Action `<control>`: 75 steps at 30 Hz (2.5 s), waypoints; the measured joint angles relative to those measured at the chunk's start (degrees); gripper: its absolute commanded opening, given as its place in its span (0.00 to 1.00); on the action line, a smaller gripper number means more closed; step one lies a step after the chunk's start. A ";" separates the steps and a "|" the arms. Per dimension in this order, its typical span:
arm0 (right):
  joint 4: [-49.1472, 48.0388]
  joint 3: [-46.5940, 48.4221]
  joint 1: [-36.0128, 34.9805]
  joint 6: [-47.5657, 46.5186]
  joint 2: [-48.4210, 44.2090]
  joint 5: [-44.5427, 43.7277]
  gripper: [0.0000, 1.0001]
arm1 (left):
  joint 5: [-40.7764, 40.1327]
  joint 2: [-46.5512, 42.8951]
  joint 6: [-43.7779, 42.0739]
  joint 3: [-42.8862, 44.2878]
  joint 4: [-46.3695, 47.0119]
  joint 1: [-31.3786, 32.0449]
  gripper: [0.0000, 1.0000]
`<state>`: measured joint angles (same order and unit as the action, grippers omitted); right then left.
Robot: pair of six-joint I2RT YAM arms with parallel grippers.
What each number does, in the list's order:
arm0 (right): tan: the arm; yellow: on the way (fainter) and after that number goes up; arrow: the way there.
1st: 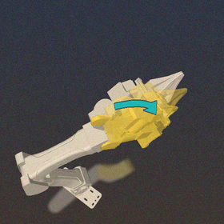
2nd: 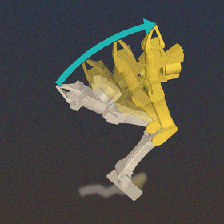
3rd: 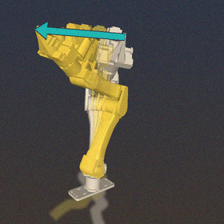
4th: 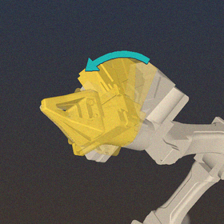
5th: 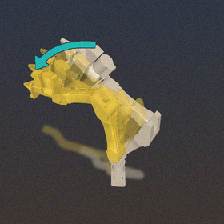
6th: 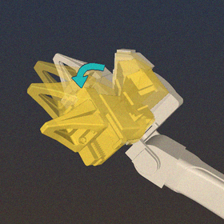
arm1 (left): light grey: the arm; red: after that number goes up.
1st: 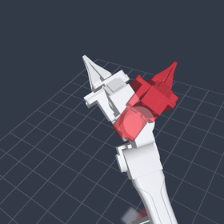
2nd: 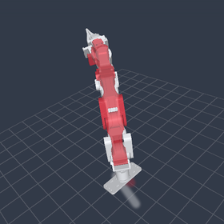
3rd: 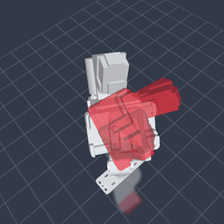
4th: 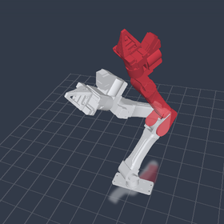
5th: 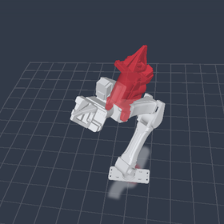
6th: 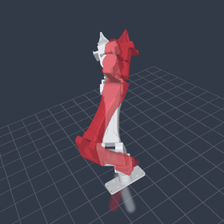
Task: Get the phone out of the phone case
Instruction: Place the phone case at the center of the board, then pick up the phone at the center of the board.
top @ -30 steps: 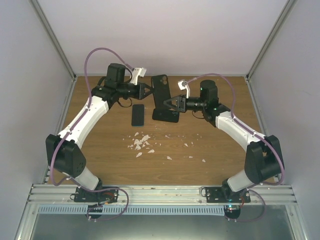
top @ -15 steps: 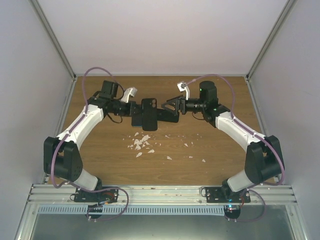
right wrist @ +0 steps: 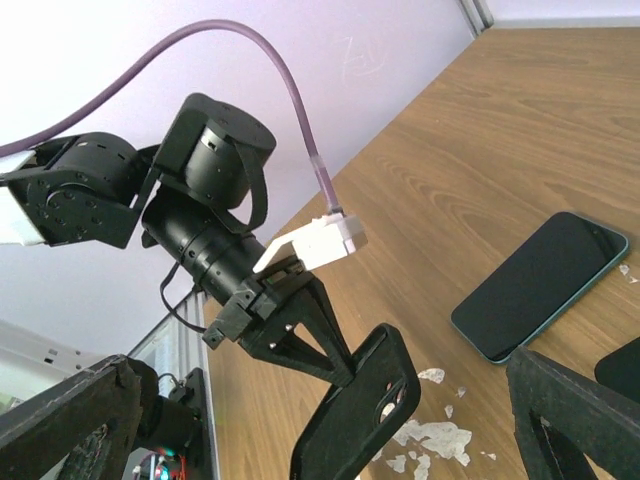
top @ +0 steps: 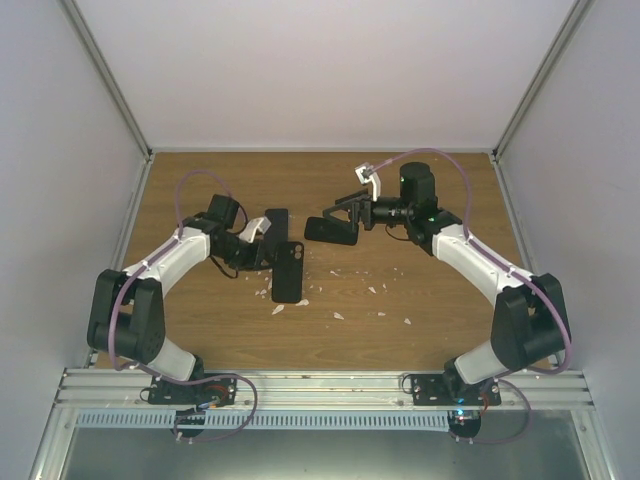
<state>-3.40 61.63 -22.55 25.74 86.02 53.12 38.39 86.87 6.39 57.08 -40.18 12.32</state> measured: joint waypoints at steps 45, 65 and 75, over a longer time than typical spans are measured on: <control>0.46 -1.01 1.36 -0.46 -0.35 -0.55 1.00 | -17.11 9.68 3.17 -2.08 0.55 -0.85 0.55; 20.33 15.23 4.02 -20.83 2.93 -5.86 1.00 | -18.80 -11.72 2.56 -0.04 3.23 -0.85 0.99; 40.13 30.32 3.96 -42.01 17.44 -12.41 1.00 | -16.94 -14.21 1.73 0.79 5.29 -0.85 0.99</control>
<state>36.73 91.94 -18.59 -16.27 103.46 40.71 21.45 72.66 8.12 57.87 -34.89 11.46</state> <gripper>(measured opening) 0.995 0.990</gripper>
